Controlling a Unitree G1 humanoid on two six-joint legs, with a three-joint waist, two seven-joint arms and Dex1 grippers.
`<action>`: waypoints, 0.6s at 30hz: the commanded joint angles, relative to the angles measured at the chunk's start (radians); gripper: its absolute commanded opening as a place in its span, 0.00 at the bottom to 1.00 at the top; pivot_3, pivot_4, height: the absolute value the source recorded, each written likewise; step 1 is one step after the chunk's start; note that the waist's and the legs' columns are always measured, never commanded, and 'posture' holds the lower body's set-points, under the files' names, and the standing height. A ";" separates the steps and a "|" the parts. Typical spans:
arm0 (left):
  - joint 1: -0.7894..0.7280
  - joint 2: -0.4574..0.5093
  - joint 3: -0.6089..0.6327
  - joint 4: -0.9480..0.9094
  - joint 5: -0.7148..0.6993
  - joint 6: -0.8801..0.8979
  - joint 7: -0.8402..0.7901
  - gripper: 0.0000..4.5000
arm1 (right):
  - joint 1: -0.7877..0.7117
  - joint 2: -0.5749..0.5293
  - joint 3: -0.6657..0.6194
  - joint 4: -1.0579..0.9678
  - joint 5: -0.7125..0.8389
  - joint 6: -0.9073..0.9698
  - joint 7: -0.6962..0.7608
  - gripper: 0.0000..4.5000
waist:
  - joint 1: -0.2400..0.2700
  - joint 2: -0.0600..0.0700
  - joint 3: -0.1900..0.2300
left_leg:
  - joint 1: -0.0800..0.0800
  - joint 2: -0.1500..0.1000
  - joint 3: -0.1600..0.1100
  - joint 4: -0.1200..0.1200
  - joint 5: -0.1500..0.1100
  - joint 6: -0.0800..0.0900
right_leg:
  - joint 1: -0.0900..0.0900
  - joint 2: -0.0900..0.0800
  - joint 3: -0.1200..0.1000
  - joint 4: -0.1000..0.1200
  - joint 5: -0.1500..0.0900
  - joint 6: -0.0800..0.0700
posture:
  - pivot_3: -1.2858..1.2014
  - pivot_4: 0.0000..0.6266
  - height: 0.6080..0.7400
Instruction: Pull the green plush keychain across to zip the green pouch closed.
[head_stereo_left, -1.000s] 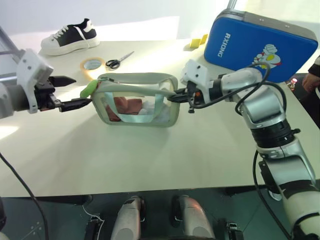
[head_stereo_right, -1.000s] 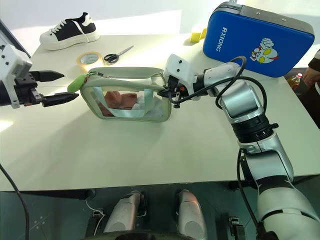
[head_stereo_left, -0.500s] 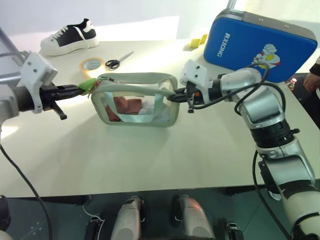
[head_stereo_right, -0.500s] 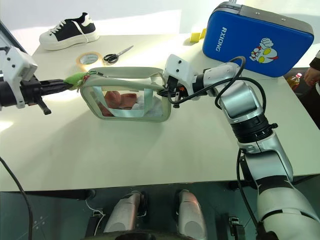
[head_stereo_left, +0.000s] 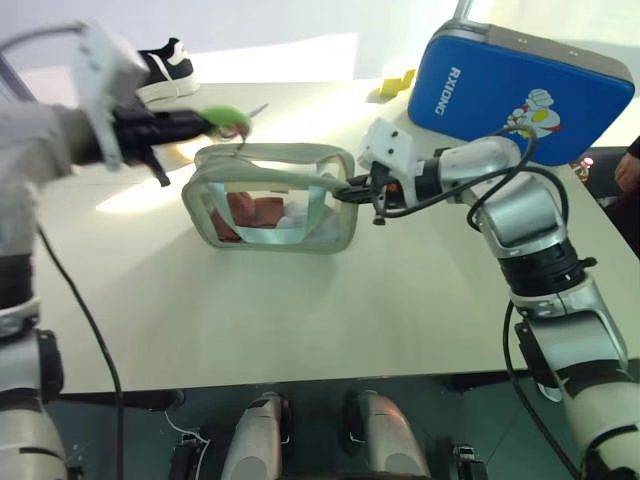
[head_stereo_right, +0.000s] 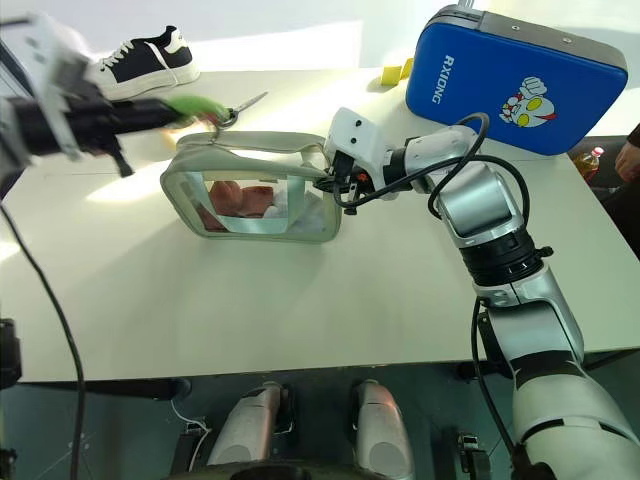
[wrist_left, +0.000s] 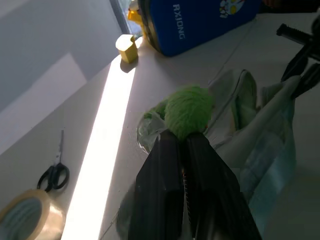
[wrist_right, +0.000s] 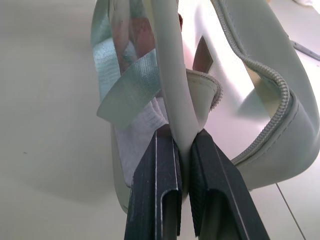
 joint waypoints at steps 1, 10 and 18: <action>0.042 0.022 -0.040 -0.059 0.051 -0.050 -0.018 0.01 | -0.022 0.002 -0.012 -0.015 0.000 -0.012 -0.010 0.00 | -0.004 0.000 0.000 | 0.000 0.000 0.000 0.000 0.000 0.000 | 0.000 0.000 0.000 0.000 0.000 0.000 | 0.52 0.24 1.00; -0.001 0.064 -0.004 -0.012 0.055 -0.032 -0.035 0.68 | -0.014 0.007 -0.012 -0.017 0.005 -0.012 -0.020 0.00 | 0.000 0.000 0.000 | 0.000 0.001 0.000 0.002 0.000 0.000 | 0.000 0.001 0.000 0.000 0.000 0.000 | 0.52 0.24 1.00; 0.150 0.172 0.034 0.041 0.107 -0.122 -0.073 0.88 | -0.011 0.002 -0.012 -0.024 0.008 -0.006 -0.017 0.00 | -0.002 0.000 0.000 | 0.000 0.002 0.000 0.002 0.000 0.000 | -0.001 0.001 0.000 0.000 0.000 0.000 | 0.52 0.24 1.00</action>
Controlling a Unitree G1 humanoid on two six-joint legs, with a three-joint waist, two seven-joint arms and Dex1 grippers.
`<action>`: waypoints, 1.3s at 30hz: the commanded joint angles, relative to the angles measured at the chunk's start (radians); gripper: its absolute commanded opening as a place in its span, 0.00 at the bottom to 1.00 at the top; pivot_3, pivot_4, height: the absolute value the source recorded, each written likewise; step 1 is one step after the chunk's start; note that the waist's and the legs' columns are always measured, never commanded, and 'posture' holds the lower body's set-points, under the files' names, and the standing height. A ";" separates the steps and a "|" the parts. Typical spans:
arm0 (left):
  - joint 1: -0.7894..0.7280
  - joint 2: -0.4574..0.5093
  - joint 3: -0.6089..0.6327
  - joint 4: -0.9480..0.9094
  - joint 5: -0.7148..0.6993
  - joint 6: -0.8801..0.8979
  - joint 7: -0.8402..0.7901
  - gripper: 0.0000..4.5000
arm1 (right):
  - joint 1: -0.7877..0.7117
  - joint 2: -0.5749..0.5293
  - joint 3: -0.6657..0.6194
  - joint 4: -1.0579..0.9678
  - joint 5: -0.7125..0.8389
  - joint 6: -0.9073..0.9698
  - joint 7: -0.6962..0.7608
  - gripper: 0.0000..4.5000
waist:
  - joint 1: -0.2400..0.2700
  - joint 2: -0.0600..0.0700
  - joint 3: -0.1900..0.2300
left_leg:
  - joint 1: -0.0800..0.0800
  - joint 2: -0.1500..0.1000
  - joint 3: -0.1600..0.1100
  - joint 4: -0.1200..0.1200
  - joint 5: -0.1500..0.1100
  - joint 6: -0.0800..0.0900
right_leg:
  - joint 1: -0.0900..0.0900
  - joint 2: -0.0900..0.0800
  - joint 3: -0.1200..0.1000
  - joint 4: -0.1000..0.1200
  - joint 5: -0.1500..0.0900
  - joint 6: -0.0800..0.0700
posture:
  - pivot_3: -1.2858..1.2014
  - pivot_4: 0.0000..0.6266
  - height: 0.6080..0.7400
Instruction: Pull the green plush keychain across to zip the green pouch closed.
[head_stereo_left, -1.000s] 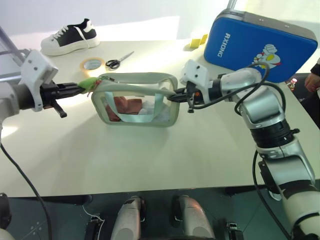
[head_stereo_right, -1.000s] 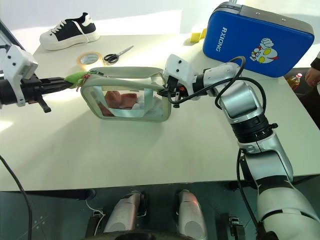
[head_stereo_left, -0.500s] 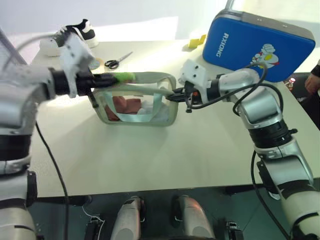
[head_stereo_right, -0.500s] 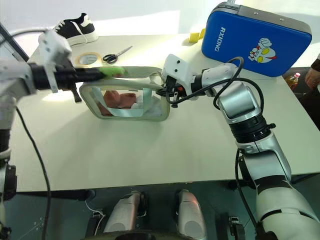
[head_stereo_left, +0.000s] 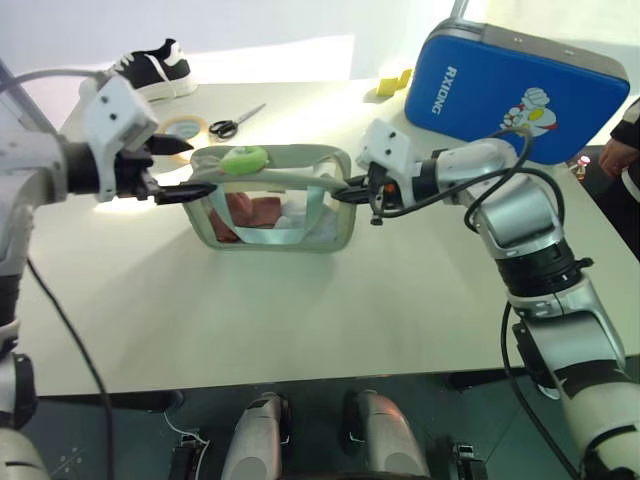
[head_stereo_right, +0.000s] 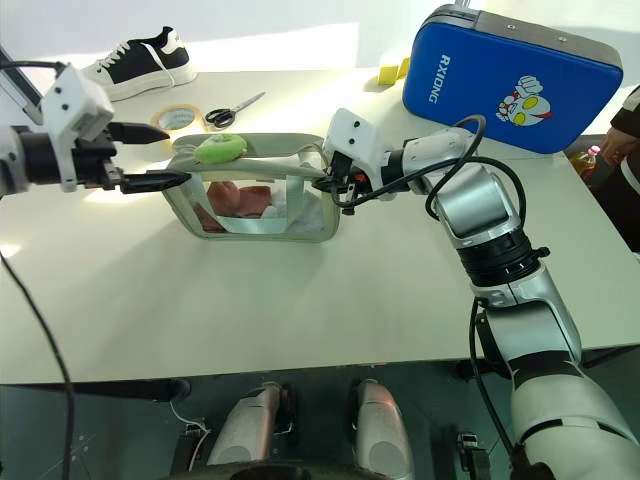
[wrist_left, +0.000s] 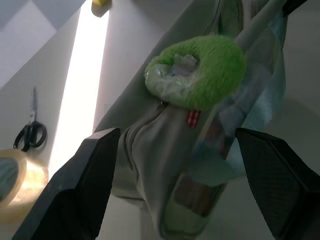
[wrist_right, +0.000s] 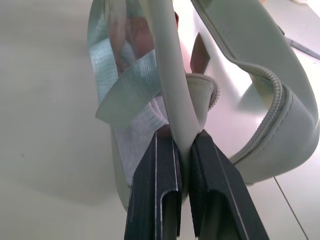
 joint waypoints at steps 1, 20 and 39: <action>0.038 -0.013 0.029 0.038 0.045 -0.081 0.028 0.88 | -0.014 -0.004 -0.014 -0.032 0.007 -0.005 0.001 0.00 | 0.002 0.000 0.000 | 0.000 0.000 0.000 0.000 0.000 0.000 | 0.000 0.000 0.000 0.000 0.000 0.000 | 0.52 0.24 1.00; 0.022 -0.116 0.012 0.132 0.089 -0.150 0.036 0.00 | -0.030 0.002 -0.011 -0.019 0.023 0.013 0.016 0.24 | 0.003 0.000 0.000 | -0.001 0.000 0.000 0.002 -0.001 0.001 | 0.000 -0.001 -0.001 0.000 0.000 0.000 | 0.52 0.24 1.00; 0.011 -0.121 0.021 0.090 0.069 -0.121 0.030 0.00 | -0.313 0.275 0.001 0.260 -0.008 -0.229 -0.021 0.78 | 0.002 0.000 0.000 | -0.001 0.001 0.001 0.001 -0.001 0.001 | 0.000 0.000 -0.001 0.001 0.000 0.000 | 0.52 0.24 1.00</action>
